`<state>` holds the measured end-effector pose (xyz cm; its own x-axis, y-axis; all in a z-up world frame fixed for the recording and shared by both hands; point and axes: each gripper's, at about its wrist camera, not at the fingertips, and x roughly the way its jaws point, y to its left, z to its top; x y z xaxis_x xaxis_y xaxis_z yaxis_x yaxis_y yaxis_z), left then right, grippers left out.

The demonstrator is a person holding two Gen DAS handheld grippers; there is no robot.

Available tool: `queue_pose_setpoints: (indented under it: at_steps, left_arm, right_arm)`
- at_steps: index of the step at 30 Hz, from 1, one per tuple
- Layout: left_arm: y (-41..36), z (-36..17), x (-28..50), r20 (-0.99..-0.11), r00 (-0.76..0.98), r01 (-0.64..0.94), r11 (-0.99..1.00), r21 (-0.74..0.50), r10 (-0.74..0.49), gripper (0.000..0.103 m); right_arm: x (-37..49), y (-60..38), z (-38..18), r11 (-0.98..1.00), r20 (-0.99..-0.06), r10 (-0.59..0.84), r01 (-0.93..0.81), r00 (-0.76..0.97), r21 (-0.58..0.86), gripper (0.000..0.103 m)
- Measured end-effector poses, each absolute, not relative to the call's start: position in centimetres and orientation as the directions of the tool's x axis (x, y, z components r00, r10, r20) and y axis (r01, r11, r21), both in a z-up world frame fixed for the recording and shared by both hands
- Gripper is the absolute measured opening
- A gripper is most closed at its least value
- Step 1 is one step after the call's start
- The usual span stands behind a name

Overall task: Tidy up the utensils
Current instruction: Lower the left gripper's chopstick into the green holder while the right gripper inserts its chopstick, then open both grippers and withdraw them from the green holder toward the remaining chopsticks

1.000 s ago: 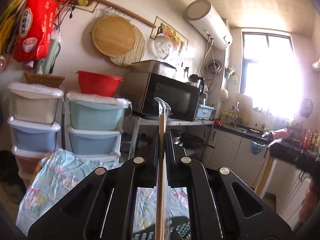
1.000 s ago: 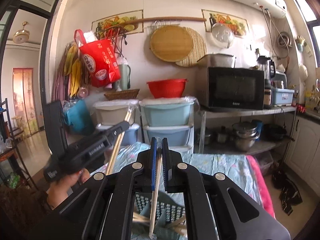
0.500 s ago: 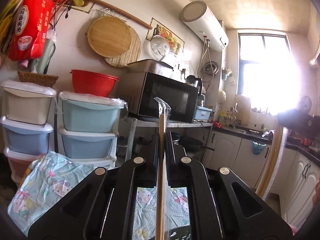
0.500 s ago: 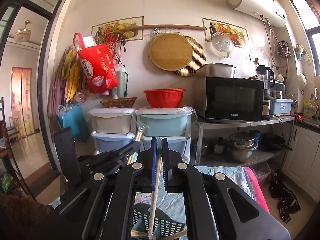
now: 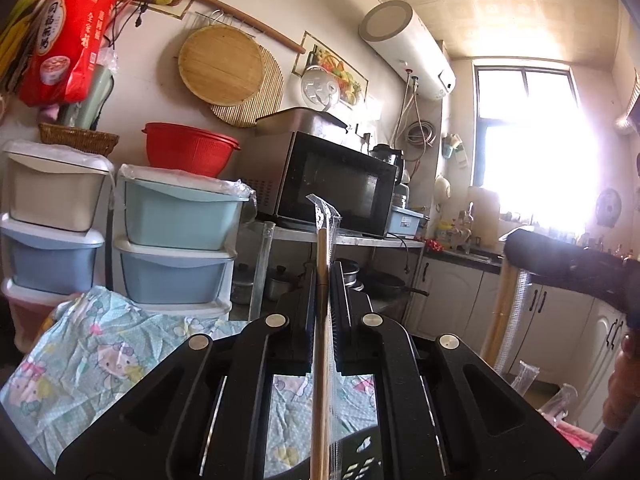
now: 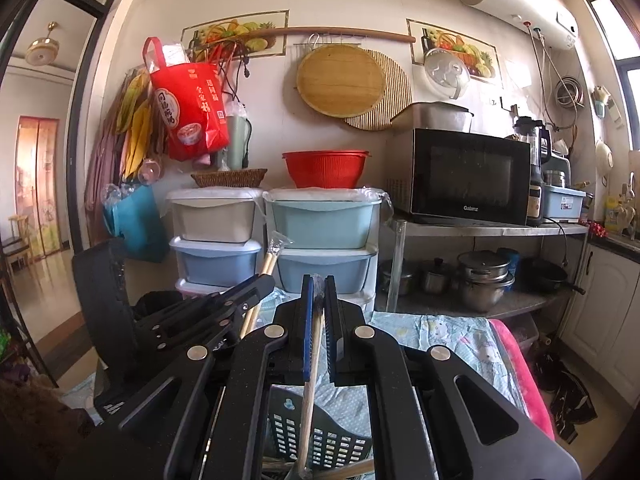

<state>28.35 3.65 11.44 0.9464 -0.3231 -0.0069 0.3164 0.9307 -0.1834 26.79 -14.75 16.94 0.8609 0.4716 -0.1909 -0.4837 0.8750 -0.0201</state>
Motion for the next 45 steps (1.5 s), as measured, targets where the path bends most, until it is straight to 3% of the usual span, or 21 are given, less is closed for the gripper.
queue_pose_setpoints:
  at_steps: [14,30,36,45]
  left_arm:
    - [4.8,8.8,26.4,-0.052,0.937,0.33,0.922,-0.202,-0.346,0.004]
    - [6.7,8.3,23.4,-0.174,0.898,0.352,0.896,-0.27,-0.405,0.007]
    - [7.5,8.3,22.8,-0.25,0.878,0.331,0.895,-0.298,-0.408,0.017]
    - [8.3,8.3,21.3,-0.293,0.863,0.317,0.894,-0.318,-0.411,0.041]
  right_arm:
    - [27.2,-15.3,13.7,0.879,-0.261,0.466,-0.476,0.845,0.025,0.006]
    - [26.3,-17.4,12.6,0.896,-0.321,0.433,-0.441,0.842,0.052,0.006]
    - [25.5,-17.9,12.5,0.898,-0.341,0.425,-0.438,0.839,0.042,0.016]
    - [24.2,-18.6,12.4,0.903,-0.375,0.409,-0.428,0.832,0.036,0.024]
